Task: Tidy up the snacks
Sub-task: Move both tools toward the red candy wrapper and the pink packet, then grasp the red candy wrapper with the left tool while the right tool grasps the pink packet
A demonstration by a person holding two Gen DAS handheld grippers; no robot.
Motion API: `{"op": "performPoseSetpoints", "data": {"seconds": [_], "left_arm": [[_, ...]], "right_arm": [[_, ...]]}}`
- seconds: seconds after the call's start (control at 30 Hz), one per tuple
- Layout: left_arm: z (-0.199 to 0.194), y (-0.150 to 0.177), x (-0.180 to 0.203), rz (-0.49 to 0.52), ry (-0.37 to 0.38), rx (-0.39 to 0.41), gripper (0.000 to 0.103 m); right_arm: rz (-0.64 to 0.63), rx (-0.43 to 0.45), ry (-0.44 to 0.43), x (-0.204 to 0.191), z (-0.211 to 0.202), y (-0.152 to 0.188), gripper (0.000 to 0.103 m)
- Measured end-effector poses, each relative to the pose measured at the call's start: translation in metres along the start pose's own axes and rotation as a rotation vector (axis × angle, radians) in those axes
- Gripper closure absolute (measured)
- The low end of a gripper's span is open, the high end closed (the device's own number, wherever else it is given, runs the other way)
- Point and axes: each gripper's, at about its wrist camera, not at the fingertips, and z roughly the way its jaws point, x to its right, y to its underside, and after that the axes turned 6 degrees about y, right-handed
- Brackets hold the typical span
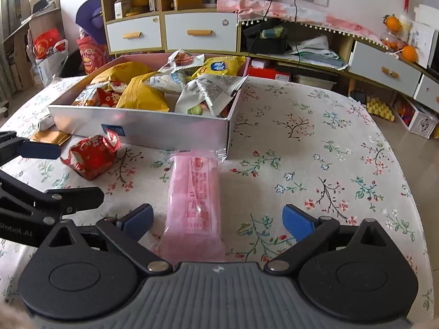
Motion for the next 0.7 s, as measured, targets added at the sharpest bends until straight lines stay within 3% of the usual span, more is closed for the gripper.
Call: {"op": "performPoseSetpoints", "data": {"seconds": [0.2, 0.37, 0.7], "left_arm": [[0.007, -0.004, 0.001, -0.014, 0.008, 0.005, 0.005], [0.006, -0.008, 0.002, -0.031, 0.016, 0.023, 0.013], [0.006, -0.013, 0.006, -0.050, 0.033, 0.011, 0.049]], "right_arm": [[0.020, 0.015, 0.003, 0.006, 0.003, -0.004, 0.012], [0.017, 0.024, -0.003, 0.008, 0.003, -0.005, 0.018], [0.005, 0.022, -0.013, 0.006, 0.001, -0.008, 0.031]]}}
